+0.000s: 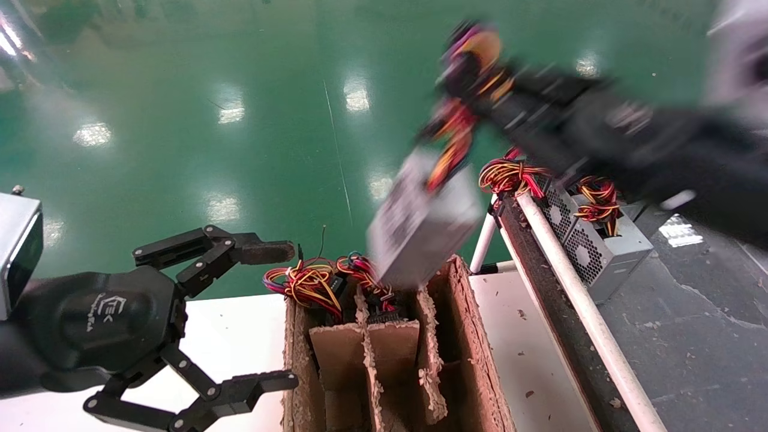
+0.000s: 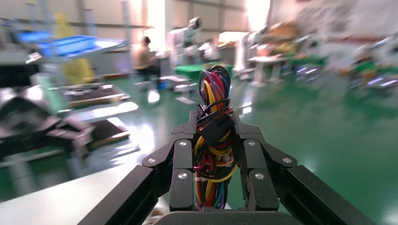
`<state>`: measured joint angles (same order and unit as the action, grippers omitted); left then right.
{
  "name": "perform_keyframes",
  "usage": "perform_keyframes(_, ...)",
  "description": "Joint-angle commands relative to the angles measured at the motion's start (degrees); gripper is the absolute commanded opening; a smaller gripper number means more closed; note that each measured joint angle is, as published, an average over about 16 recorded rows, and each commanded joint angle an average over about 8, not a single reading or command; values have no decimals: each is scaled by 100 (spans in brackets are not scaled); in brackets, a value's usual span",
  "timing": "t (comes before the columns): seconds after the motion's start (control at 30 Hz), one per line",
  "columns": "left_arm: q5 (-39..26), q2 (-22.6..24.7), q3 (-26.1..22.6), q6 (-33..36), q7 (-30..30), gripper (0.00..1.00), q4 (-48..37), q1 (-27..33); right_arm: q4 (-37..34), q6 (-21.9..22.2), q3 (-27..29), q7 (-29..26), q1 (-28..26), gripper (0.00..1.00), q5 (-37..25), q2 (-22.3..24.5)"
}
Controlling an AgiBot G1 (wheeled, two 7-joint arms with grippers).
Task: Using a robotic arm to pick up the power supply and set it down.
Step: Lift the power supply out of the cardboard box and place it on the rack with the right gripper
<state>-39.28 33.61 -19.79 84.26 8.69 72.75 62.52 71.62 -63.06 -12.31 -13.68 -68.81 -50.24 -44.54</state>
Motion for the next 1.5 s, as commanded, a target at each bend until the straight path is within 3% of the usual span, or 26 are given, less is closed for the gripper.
perform_keyframes(0.03, 0, 0, 0, 0, 0, 100, 0, 0, 108, 78, 254, -5, -43, 0, 171, 244)
perform_keyframes(0.33, 1, 0, -1, 0, -1, 100, 0, 0, -295, 639, 489, -41, -842, 0, -549, 1218)
perform_keyframes(0.6, 1, -1, -2, -1, -1, 100, 0, 0, -1052, 242, 488, 53, -1297, 0, -1038, 2185)
perform_keyframes(0.8, 2, -1, -2, -1, -1, 100, 0, 1, -1618, -182, 344, 211, -1214, 0, -1307, 2597)
perform_keyframes(1.0, 2, -1, -3, -1, -1, 100, 0, 1, -1990, -461, 162, 492, -697, 0, -1406, 2614)
perform_keyframes(1.23, 2, -1, -4, -1, -2, 100, 0, 1, -1920, -375, 82, 708, -79, 0, -1334, 2377)
perform_keyframes(1.5, 3, -2, -4, -2, -2, 100, 0, 1, -1644, -95, -120, 553, -157, 0, -1622, 2025)
